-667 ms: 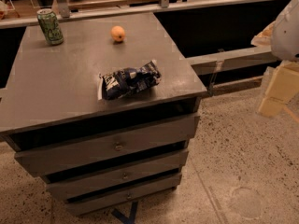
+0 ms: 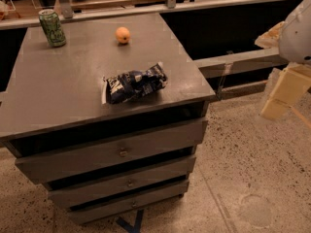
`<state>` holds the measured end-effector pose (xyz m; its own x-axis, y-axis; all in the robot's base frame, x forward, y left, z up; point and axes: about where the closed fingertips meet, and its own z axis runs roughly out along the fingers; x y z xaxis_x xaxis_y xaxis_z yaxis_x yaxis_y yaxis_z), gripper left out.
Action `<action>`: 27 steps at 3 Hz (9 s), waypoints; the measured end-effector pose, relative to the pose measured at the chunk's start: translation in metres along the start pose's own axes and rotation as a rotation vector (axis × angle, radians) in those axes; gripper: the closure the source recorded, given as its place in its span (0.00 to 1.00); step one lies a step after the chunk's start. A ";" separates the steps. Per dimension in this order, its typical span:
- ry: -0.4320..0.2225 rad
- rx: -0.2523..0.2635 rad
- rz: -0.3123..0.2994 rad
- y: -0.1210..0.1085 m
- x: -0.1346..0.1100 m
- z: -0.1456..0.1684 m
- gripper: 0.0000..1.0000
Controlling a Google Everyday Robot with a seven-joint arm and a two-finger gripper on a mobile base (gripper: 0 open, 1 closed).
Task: Move blue chip bag near green can
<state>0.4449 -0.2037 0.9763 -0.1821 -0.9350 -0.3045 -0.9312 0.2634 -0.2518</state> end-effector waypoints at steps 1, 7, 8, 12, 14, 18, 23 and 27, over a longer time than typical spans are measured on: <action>-0.240 0.037 -0.046 -0.026 -0.019 0.022 0.00; -0.725 0.050 -0.131 -0.107 -0.100 0.124 0.00; -0.758 -0.009 -0.143 -0.116 -0.111 0.155 0.00; -0.824 -0.191 -0.197 -0.106 -0.152 0.213 0.18; -0.844 -0.205 -0.235 -0.104 -0.163 0.214 0.64; -0.871 -0.121 -0.202 -0.116 -0.162 0.194 0.42; -0.866 -0.051 -0.310 -0.124 -0.185 0.185 0.00; -0.857 -0.080 -0.400 -0.119 -0.196 0.201 0.40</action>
Offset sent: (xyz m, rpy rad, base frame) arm 0.0938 0.1055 0.0314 0.7777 -0.3566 0.4308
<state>0.6552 -0.0037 0.8817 0.4189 -0.4514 -0.7879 -0.8992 -0.0852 -0.4292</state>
